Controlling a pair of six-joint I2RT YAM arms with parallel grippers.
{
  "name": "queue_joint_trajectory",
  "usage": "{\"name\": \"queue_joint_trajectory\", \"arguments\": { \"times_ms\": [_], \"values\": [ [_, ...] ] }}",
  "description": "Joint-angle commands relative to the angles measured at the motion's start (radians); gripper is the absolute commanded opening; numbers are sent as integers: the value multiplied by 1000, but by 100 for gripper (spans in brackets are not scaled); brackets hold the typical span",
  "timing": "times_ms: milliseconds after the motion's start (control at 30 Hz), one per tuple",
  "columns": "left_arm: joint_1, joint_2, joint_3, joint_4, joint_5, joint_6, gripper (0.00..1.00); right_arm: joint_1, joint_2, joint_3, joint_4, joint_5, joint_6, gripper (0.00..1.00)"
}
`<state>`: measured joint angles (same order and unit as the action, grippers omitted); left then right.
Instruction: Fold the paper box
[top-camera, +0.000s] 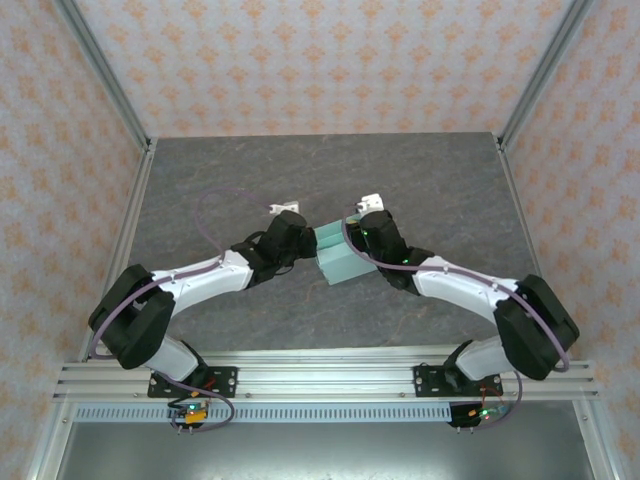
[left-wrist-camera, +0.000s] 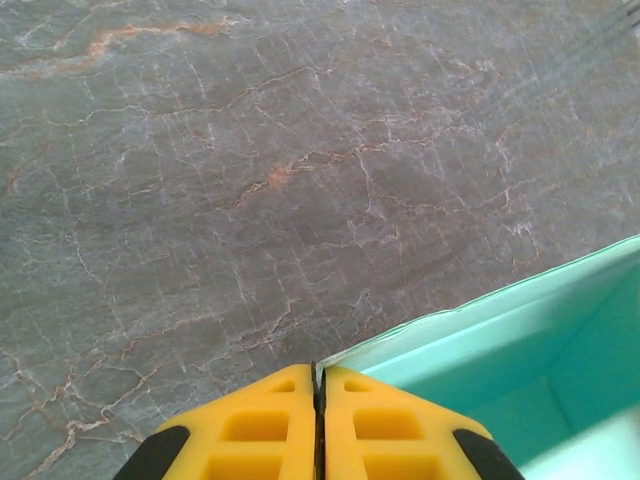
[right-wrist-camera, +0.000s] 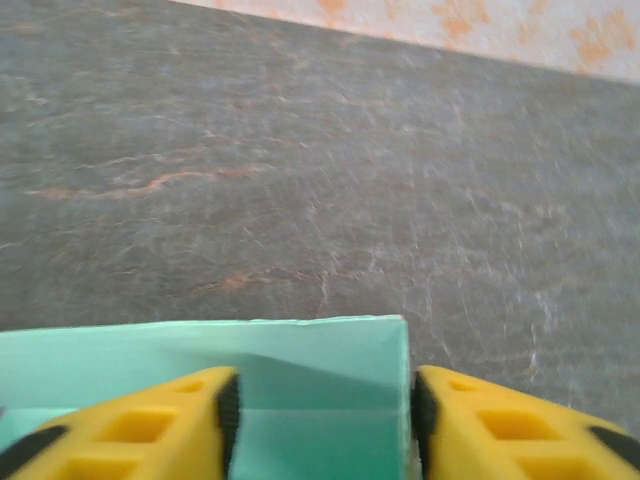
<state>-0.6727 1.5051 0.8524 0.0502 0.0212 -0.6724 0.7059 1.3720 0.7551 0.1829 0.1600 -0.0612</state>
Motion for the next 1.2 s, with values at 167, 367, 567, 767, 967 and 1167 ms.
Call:
{"name": "queue_joint_trajectory", "arguments": {
  "times_ms": [167,367,567,767,967,1167],
  "values": [
    [-15,-17,84,-42,0,153,8,-140,-182,-32,-117,-379,-243,61],
    [-15,-10,111,-66,21,212,8,-175,-296,-21,-213,-465,-375,63],
    [-16,7,132,-98,32,267,8,-175,-395,2,-370,-546,-536,62],
    [-8,28,136,-118,11,260,8,-175,-388,80,-447,-308,-220,62],
    [33,102,170,-123,94,252,9,-198,-313,185,-741,-242,180,62],
    [95,184,191,-97,172,233,9,-208,-245,216,-846,-360,327,42]
  ]
}}
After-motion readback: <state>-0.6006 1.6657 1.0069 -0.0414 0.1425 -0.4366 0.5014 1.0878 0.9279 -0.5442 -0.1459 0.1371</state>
